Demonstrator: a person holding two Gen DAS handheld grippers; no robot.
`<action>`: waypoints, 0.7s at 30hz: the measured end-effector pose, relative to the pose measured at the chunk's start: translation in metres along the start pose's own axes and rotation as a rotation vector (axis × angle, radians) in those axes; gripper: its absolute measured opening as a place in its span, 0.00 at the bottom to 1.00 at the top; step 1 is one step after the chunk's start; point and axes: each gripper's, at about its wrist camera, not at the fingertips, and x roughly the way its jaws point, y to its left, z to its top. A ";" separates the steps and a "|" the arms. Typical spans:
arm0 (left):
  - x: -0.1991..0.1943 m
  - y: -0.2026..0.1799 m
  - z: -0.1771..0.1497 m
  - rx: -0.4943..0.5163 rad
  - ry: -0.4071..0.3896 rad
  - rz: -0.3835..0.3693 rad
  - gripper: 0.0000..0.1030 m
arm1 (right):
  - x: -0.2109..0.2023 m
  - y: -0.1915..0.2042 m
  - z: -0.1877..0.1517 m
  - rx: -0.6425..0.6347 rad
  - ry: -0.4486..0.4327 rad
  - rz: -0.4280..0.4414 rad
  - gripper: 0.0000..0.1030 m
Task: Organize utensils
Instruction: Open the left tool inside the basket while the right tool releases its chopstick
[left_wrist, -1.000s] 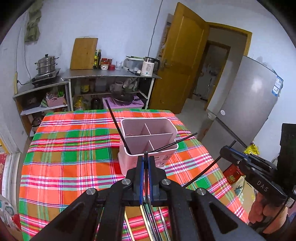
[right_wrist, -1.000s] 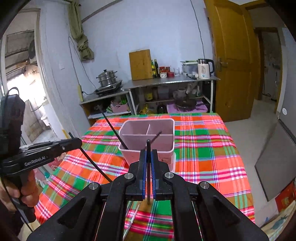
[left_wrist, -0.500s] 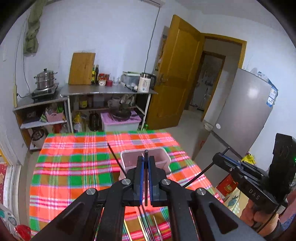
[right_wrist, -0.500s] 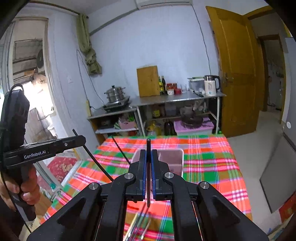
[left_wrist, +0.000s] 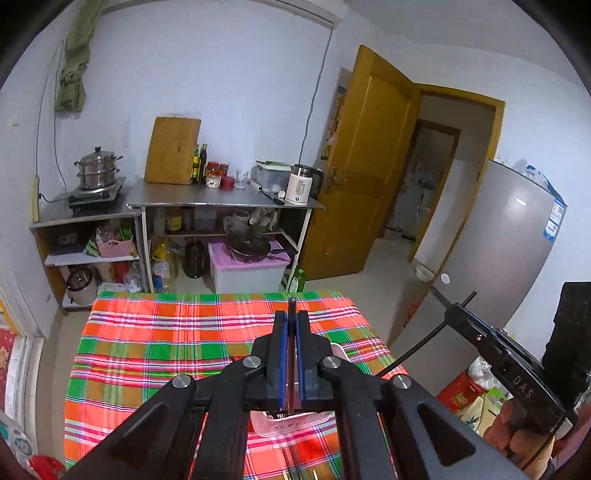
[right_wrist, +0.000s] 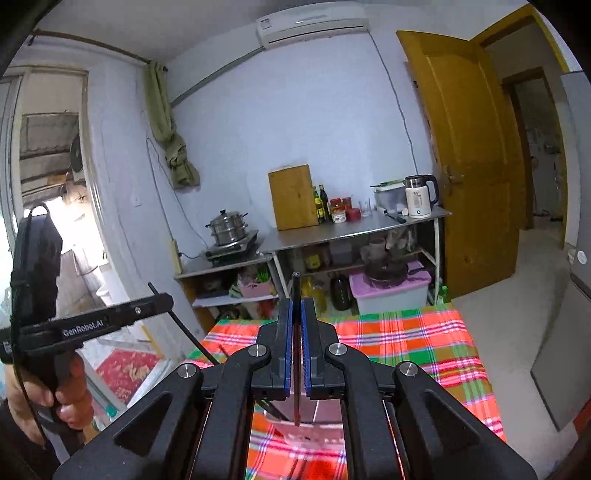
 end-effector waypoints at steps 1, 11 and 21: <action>0.005 0.001 0.000 -0.002 0.003 0.000 0.04 | 0.003 -0.001 0.001 0.002 -0.001 -0.003 0.04; 0.058 0.026 -0.018 -0.057 0.050 -0.012 0.04 | 0.050 -0.014 -0.023 0.033 0.043 -0.033 0.04; 0.097 0.044 -0.042 -0.071 0.117 -0.009 0.04 | 0.085 -0.025 -0.052 0.056 0.125 -0.044 0.04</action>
